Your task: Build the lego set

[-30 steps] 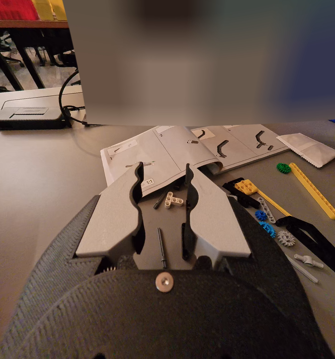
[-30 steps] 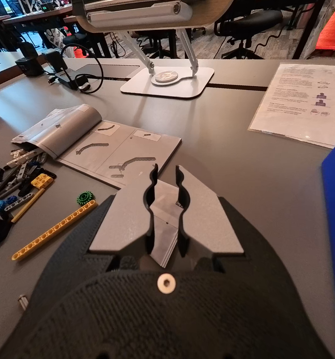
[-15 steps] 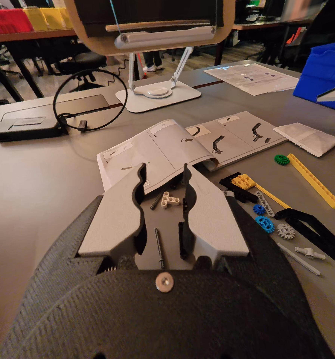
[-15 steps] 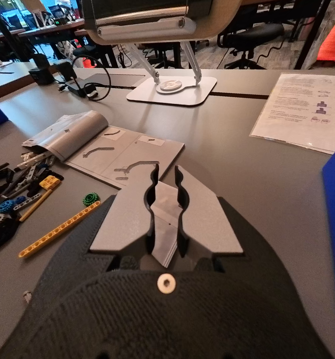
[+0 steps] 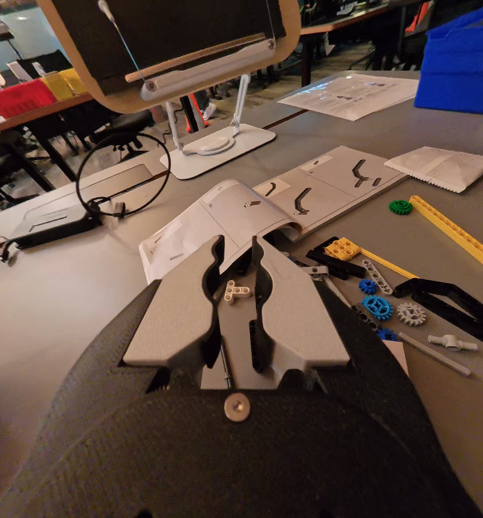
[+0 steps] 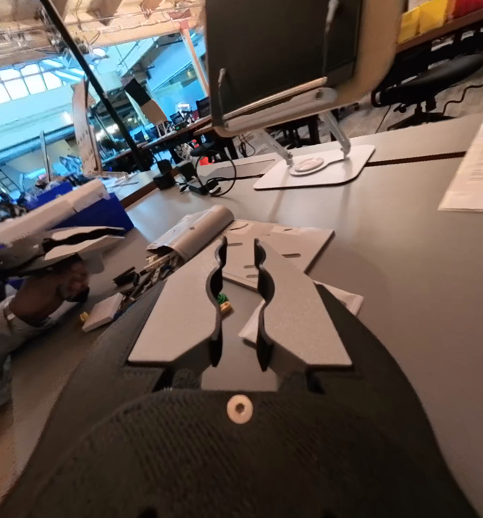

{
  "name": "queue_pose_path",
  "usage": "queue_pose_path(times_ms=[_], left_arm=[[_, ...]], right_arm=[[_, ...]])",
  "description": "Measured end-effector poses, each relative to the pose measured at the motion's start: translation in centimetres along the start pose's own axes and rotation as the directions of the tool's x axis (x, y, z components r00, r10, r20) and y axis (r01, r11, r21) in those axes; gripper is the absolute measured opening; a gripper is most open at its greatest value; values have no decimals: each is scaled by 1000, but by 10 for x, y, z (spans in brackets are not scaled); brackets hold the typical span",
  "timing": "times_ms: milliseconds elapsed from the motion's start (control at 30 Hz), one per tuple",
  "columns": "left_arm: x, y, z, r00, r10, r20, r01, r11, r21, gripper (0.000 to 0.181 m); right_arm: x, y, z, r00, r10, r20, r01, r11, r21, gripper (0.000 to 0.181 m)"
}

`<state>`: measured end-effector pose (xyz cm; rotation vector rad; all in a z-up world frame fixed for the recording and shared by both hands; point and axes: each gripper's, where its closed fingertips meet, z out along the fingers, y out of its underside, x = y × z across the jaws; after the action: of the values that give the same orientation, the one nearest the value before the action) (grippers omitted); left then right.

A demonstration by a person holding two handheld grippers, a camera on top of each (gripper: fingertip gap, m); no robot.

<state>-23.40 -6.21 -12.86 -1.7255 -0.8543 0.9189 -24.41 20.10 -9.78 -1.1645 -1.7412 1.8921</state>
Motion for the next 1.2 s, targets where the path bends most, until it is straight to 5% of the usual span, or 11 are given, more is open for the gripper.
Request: queue_pose_path(times_ms=[267,700,1200], left_arm=[[-13,-1,-2,993,-121,-3,121,993,15,18],[-2,3,3,999,-46,-27,46,999,-28,18],[-7,3,2,993,-109,-40,108,994,-24,19]], right_arm=[[-56,36,2,967,-250,47,254,960,-118,13],[-29,34,-5,994,-99,35,103,988,-113,14],[-29,42,-1,994,-104,37,109,981,-161,14]])
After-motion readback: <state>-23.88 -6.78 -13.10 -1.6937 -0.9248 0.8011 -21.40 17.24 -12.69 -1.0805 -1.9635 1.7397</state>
